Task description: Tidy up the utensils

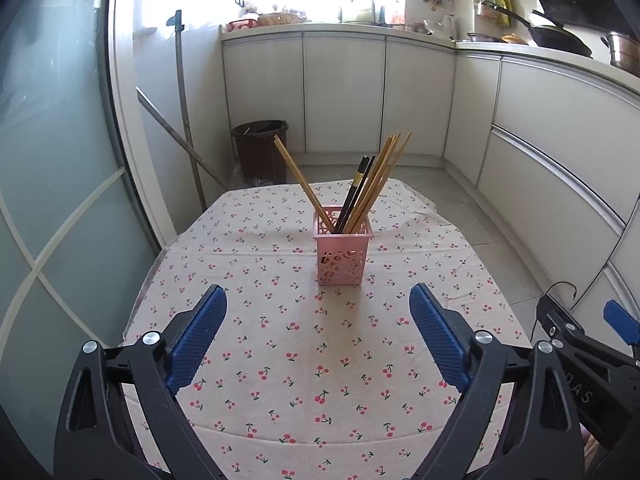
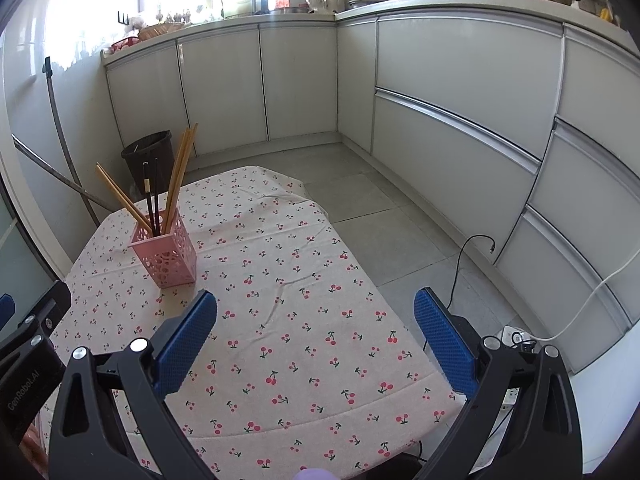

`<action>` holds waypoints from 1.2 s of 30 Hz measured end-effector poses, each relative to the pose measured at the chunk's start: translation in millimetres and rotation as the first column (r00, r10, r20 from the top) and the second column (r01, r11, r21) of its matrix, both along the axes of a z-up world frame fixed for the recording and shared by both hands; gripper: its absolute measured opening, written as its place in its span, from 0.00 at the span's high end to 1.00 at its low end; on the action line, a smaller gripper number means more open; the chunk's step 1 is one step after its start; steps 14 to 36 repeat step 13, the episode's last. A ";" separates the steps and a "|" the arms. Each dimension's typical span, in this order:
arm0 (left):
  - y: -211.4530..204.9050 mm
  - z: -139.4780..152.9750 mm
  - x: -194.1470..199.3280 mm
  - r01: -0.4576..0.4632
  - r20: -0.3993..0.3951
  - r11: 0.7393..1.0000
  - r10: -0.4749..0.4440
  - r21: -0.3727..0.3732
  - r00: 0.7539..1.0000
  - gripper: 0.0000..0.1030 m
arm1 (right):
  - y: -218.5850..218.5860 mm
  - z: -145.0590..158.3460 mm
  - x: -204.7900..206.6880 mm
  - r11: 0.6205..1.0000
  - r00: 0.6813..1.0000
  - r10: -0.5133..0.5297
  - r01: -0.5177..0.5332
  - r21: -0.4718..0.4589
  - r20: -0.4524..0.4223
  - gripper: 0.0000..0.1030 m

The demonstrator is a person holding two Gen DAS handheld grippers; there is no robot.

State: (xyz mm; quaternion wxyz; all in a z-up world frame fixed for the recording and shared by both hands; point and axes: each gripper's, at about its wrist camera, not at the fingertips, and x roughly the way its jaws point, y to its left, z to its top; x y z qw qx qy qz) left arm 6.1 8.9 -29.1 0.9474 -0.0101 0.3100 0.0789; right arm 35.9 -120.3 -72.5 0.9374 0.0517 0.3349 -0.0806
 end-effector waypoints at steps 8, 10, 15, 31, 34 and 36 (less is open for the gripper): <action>-2.3 -3.7 5.1 -0.024 -0.042 0.999 0.025 0.024 0.999 0.07 | -1.9 1.4 -0.1 1.000 1.000 -0.002 0.002 0.003 0.001 0.07; -1.0 -3.9 5.0 -0.030 -0.044 0.999 0.031 0.024 0.999 0.07 | -2.0 1.1 0.2 1.000 1.000 -0.001 0.001 0.002 -0.002 0.07; -0.4 -3.7 4.5 -0.028 -0.048 0.999 0.029 0.020 0.998 0.07 | -2.5 1.2 0.1 1.000 1.000 -0.002 0.002 0.005 -0.003 0.07; -0.4 -3.7 4.5 -0.028 -0.048 0.999 0.029 0.020 0.998 0.07 | -2.5 1.2 0.1 1.000 1.000 -0.002 0.002 0.005 -0.003 0.07; -0.4 -3.7 4.5 -0.028 -0.048 0.999 0.029 0.020 0.998 0.07 | -2.5 1.2 0.1 1.000 1.000 -0.002 0.002 0.005 -0.003 0.07; -0.4 -3.7 4.5 -0.028 -0.048 0.999 0.029 0.020 0.998 0.07 | -2.5 1.2 0.1 1.000 1.000 -0.002 0.002 0.005 -0.003 0.07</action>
